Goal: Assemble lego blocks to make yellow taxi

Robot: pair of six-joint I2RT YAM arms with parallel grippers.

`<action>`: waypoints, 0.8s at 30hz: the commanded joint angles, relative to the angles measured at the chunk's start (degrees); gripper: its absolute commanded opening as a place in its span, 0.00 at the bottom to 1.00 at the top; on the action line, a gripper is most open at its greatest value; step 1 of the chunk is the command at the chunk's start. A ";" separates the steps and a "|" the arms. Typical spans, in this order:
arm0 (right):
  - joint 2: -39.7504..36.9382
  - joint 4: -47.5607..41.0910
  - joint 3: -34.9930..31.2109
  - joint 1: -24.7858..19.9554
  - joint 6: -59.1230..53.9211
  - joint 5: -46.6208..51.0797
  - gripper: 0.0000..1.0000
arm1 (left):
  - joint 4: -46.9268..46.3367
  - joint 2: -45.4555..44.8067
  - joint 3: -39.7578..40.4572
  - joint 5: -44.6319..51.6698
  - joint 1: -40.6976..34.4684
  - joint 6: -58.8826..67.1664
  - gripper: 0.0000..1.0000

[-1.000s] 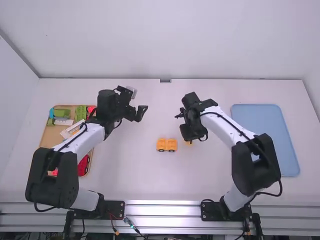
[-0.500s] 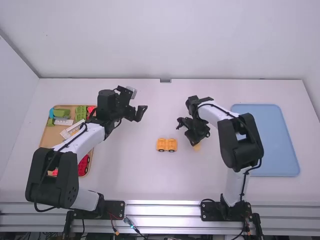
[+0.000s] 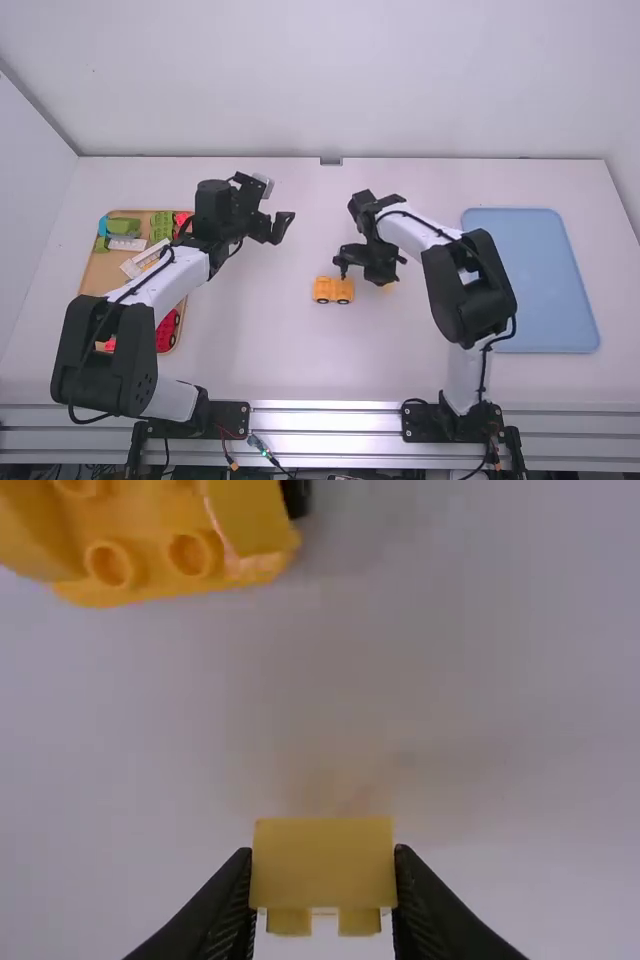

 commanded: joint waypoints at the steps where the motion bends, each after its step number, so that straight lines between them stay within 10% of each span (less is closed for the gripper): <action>1: 1.70 -0.70 1.01 0.79 -7.13 0.52 0.36 | -0.66 -0.15 0.96 -0.22 -0.09 0.17 0.99; 10: 6.43 1.16 1.09 3.13 -6.23 3.52 0.41 | -2.78 -0.15 0.96 -0.22 -0.15 -0.17 0.99; 13: 6.43 1.97 2.14 3.26 -2.75 3.04 0.63 | -2.97 -0.15 0.96 -0.22 -0.04 -0.22 0.99; 15: 6.43 0.24 4.00 3.21 -2.86 0.81 0.99 | -2.93 -0.15 0.96 -0.24 -0.20 -0.20 0.99; 24: 3.54 -7.13 13.40 0.37 -2.93 -7.45 0.99 | -2.01 -0.15 0.96 -0.55 -0.24 -0.09 0.99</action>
